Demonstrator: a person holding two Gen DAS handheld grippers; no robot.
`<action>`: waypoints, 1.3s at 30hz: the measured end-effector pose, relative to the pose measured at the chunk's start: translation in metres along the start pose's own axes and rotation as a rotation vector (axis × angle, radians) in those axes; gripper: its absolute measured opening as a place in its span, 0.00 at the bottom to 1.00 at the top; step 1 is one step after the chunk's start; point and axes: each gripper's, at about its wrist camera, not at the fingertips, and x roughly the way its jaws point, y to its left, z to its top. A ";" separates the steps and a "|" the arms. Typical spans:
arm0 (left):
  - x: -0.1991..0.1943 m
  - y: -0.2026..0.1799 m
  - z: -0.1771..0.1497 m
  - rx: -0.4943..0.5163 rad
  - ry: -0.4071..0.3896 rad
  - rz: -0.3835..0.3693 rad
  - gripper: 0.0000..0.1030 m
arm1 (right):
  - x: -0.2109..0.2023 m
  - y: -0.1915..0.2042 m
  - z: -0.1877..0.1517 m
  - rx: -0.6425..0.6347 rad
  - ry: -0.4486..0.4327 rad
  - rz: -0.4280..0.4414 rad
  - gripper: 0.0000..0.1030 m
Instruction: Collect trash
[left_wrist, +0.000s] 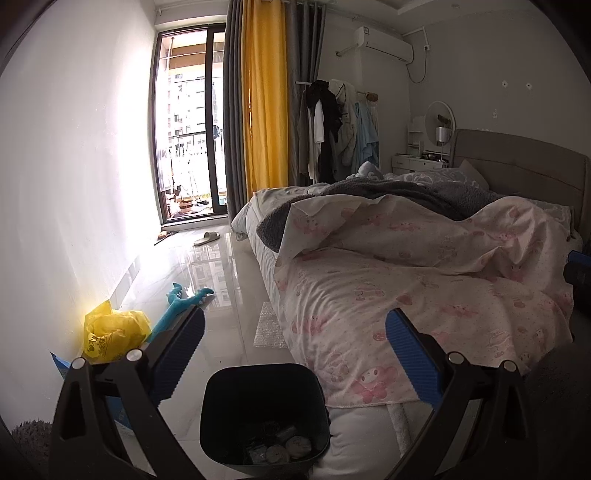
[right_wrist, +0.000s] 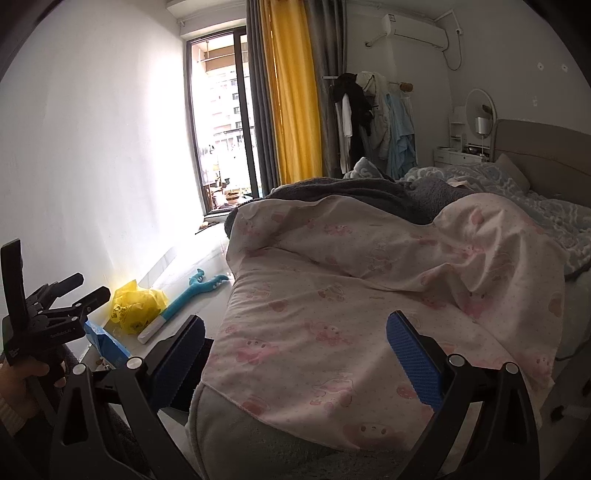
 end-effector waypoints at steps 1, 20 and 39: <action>0.001 0.001 -0.001 -0.001 0.003 0.007 0.97 | 0.000 0.002 0.000 -0.005 -0.001 0.003 0.97; 0.004 -0.008 -0.003 0.015 0.022 -0.008 0.97 | -0.001 -0.001 -0.002 0.011 -0.002 0.009 0.97; 0.005 -0.009 -0.003 0.018 0.023 -0.010 0.97 | -0.001 0.000 -0.002 0.004 0.002 0.006 0.97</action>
